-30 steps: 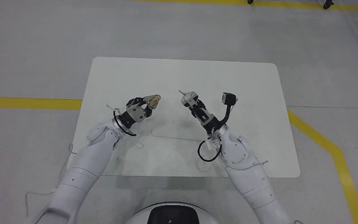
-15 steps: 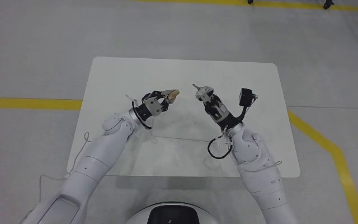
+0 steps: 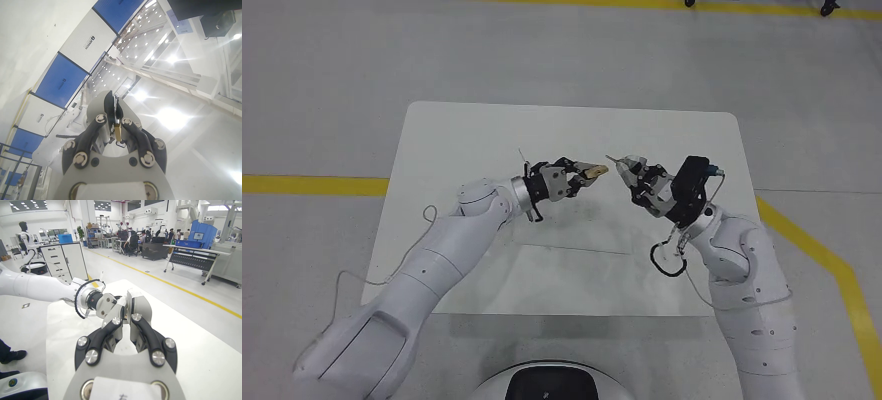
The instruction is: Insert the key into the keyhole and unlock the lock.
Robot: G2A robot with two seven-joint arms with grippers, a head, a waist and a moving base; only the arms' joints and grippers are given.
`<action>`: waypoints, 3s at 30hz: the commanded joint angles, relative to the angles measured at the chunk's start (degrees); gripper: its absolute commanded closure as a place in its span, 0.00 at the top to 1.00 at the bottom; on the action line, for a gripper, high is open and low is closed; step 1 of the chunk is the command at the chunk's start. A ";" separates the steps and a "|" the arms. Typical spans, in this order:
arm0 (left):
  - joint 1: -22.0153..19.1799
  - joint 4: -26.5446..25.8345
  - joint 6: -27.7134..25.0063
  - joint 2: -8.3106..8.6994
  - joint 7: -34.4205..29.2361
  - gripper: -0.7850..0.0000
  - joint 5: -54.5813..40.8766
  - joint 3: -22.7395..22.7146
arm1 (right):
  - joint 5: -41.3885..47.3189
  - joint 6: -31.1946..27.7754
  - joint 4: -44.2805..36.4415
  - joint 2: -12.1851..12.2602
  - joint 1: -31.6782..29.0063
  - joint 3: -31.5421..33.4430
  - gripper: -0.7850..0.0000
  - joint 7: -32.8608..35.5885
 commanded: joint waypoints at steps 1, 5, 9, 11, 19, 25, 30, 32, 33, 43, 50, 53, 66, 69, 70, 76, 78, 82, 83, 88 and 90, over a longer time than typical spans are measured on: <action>-1.19 1.49 1.15 -0.42 0.10 0.00 0.51 0.55 | -0.43 0.72 -0.56 0.04 -0.22 0.12 0.00 -0.19; -1.19 1.49 1.15 -0.42 0.10 0.00 0.51 0.55 | -0.43 0.72 -0.56 0.04 -0.22 0.12 0.00 -0.19; -1.19 1.49 1.15 -0.42 0.10 0.00 0.51 0.55 | -0.43 0.72 -0.56 0.04 -0.22 0.12 0.00 -0.19; -1.19 1.49 1.15 -0.42 0.10 0.00 0.51 0.55 | -0.43 0.72 -0.56 0.04 -0.22 0.12 0.00 -0.19; -1.19 1.49 1.15 -0.42 0.10 0.00 0.51 0.55 | -0.43 0.72 -0.56 0.04 -0.22 0.12 0.00 -0.19; -1.19 1.49 1.15 -0.42 0.10 0.00 0.51 0.55 | -13.13 -1.45 -7.29 0.86 -0.28 2.03 0.00 -0.23; -1.19 1.49 1.15 -0.42 0.10 0.00 0.51 0.55 | -27.76 -7.93 -12.50 2.16 -1.56 2.82 0.00 0.21; -1.19 1.49 1.15 -0.42 0.10 0.00 0.51 0.55 | -33.60 -10.43 -13.89 2.63 -1.08 1.71 0.00 0.22; -1.19 1.49 1.15 -0.42 0.10 0.00 0.51 0.55 | -36.16 -11.17 -14.47 2.82 -0.76 0.95 0.00 -0.01; -0.02 -0.95 2.57 -0.09 3.39 0.00 3.27 0.35 | -56.27 -11.27 -19.67 4.81 -0.26 -2.58 0.00 -2.84; 1.40 -3.46 7.58 -0.63 4.73 0.00 2.99 1.03 | -61.79 -11.92 -21.79 6.07 -2.88 -3.19 0.00 -1.13; 1.09 -3.40 8.34 -1.09 5.04 0.00 3.35 1.64 | -61.96 -11.92 -22.31 6.83 -3.82 -3.67 0.00 -0.10; -0.40 -2.38 6.83 -1.53 6.56 0.00 9.82 1.94 | -61.81 -11.92 -25.53 10.75 -4.58 -6.49 0.00 5.68; -0.44 -3.03 6.39 -1.49 7.39 0.00 11.86 1.97 | -61.51 -11.92 -25.59 11.64 -4.00 -7.68 0.00 6.38; -0.42 -3.27 6.40 -1.46 7.52 0.00 12.40 1.92 | -61.19 -11.92 -25.55 11.93 -3.80 -8.00 0.00 6.58; -0.08 -4.48 6.99 -1.30 7.51 0.00 14.04 1.22 | -58.47 -11.92 -24.98 13.50 -2.57 -9.21 0.00 8.80; 0.04 -4.72 7.15 -1.31 7.46 0.00 14.32 1.01 | -57.57 -11.92 -24.78 13.96 -2.16 -9.68 0.00 9.77; 0.07 -4.95 7.53 -1.35 7.39 0.00 15.61 1.03 | -56.02 -11.92 -24.16 14.82 -1.22 -10.69 0.00 11.51; 0.07 -4.96 7.56 -1.37 7.41 0.00 15.81 0.97 | -55.53 -11.92 -24.02 15.00 -0.97 -10.89 0.00 11.82; -0.04 -5.06 8.09 -1.48 6.80 0.00 17.10 1.09 | -53.21 -11.92 -23.70 15.86 0.15 -11.65 0.00 13.24; -0.12 -5.09 8.26 -1.57 6.32 0.00 17.50 1.21 | -52.41 -11.92 -23.64 16.17 0.55 -11.88 0.00 13.75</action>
